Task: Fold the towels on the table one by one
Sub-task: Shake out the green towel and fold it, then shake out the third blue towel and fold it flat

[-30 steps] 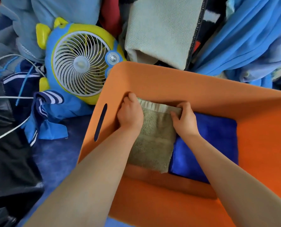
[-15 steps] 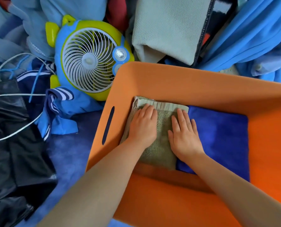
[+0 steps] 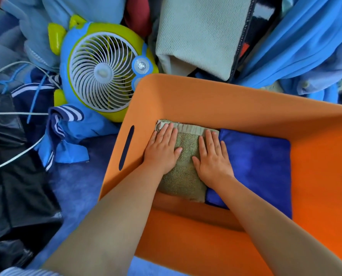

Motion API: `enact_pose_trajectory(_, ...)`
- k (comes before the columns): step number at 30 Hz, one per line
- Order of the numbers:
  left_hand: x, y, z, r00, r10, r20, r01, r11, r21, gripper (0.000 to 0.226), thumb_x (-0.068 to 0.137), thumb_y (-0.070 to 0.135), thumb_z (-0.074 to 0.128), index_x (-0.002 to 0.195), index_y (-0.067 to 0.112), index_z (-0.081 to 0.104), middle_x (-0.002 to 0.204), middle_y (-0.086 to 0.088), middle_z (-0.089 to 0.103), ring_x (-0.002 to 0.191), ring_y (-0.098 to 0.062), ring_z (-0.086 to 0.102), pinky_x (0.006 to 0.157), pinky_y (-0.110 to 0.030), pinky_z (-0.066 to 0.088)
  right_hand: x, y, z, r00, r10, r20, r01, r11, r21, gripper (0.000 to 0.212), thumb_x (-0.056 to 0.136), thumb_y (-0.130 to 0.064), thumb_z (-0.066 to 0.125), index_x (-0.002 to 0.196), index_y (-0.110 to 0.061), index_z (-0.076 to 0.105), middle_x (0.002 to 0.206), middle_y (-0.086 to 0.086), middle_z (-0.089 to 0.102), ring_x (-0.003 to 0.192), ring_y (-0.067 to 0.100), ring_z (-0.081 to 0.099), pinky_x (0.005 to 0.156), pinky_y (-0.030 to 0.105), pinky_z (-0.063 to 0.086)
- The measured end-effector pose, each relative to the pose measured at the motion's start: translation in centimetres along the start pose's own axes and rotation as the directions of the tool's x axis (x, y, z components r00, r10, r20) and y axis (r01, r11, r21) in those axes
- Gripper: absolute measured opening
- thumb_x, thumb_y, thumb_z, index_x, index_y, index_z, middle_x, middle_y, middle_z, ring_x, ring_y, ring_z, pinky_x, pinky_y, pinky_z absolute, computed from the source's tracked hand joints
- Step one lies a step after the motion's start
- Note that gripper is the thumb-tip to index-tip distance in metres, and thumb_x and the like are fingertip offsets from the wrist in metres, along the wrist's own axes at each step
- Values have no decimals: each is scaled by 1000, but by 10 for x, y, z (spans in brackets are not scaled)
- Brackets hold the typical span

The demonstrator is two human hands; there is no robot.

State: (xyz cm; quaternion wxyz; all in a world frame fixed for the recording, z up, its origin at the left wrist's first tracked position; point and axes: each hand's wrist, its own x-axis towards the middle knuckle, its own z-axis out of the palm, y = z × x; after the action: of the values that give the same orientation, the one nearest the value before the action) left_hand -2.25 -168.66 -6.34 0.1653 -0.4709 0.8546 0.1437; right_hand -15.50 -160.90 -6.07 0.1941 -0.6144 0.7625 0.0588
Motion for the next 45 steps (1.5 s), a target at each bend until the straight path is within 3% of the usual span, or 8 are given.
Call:
enact_pose_trajectory(5, -20, 9, -35, 996, -20, 91, 21, 1000, -13, 58, 98, 29, 30, 147, 11, 5, 157, -7, -4, 144, -21, -5, 117, -37, 7, -33, -1, -20, 990, -36, 138, 36, 999, 8, 65, 96, -41, 26, 145, -11, -4, 154, 9, -16, 142, 24, -16, 116, 40, -4)
enact_pose_trajectory(9, -57, 14, -78, 997, 1, 72, -12, 987, 157, 42, 94, 20, 40, 135, 8, 37, 149, -12, 25, 137, -28, 21, 111, -39, 23, -60, -8, -60, 987, -48, 154, 33, 995, 94, 58, 97, -29, 31, 145, -10, 4, 155, 10, -6, 143, 26, -9, 117, 38, 1)
enact_pose_trajectory(13, -98, 26, -129, 1000, -16, 20, 12, 974, 227, 33, 92, 15, 43, 124, 8, 50, 131, -11, 43, 123, -28, 39, 99, -40, 36, -87, -15, -120, 995, -101, 26, 95, 980, 176, 51, 95, -18, 40, 142, -11, 22, 154, 8, 10, 143, 28, 3, 116, 37, 10)
enact_pose_trajectory(21, -234, 72, -239, 977, 17, -210, 38, 966, 255, 31, 94, 17, 42, 121, 6, 51, 127, -14, 47, 121, -29, 42, 92, -39, 41, -219, -21, -240, 957, -91, -277, 136, 979, 151, 45, 93, -10, 38, 137, -5, 34, 150, 12, 26, 140, 27, 19, 115, 37, 20)
enact_pose_trajectory(26, -324, 108, -289, 952, 80, -296, 8, 959, 284, 33, 92, 17, 42, 122, 9, 51, 126, -12, 47, 122, -29, 41, 92, -40, 40, -316, -30, -288, 914, -52, -402, 96, 991, 92, 33, 87, -8, 42, 117, -1, 52, 127, 15, 47, 124, 29, 37, 95, 35, 36)
enact_pose_trajectory(31, -408, 149, -328, 907, 191, -374, -60, 940, 334, 33, 93, 17, 40, 123, 9, 51, 128, -13, 47, 122, -30, 40, 92, -39, 39, -421, -32, -322, 870, 27, -493, -10, 999, 37, 33, 87, -11, 42, 117, -2, 52, 127, 12, 49, 122, 28, 39, 97, 37, 35)
enact_pose_trajectory(37, -499, 203, -343, 816, 410, -408, -250, 886, 390, 36, 94, 21, 38, 127, 10, 48, 134, -13, 43, 127, -30, 38, 97, -40, 37, -561, -29, -336, 771, 232, -593, -247, 967, 56, 34, 87, -13, 45, 119, -4, 53, 128, 13, 50, 119, 29, 44, 98, 39, 41)
enact_pose_trajectory(45, -637, 276, -278, 609, 742, -278, -582, 657, 479, 35, 92, 15, 37, 124, 10, 50, 136, -14, 44, 126, -33, 41, 98, -41, 38, -775, -63, -270, 508, 564, -651, -572, 786, 234, 33, 88, -16, 48, 120, -10, 55, 128, 10, 52, 123, 28, 42, 99, 38, 39)
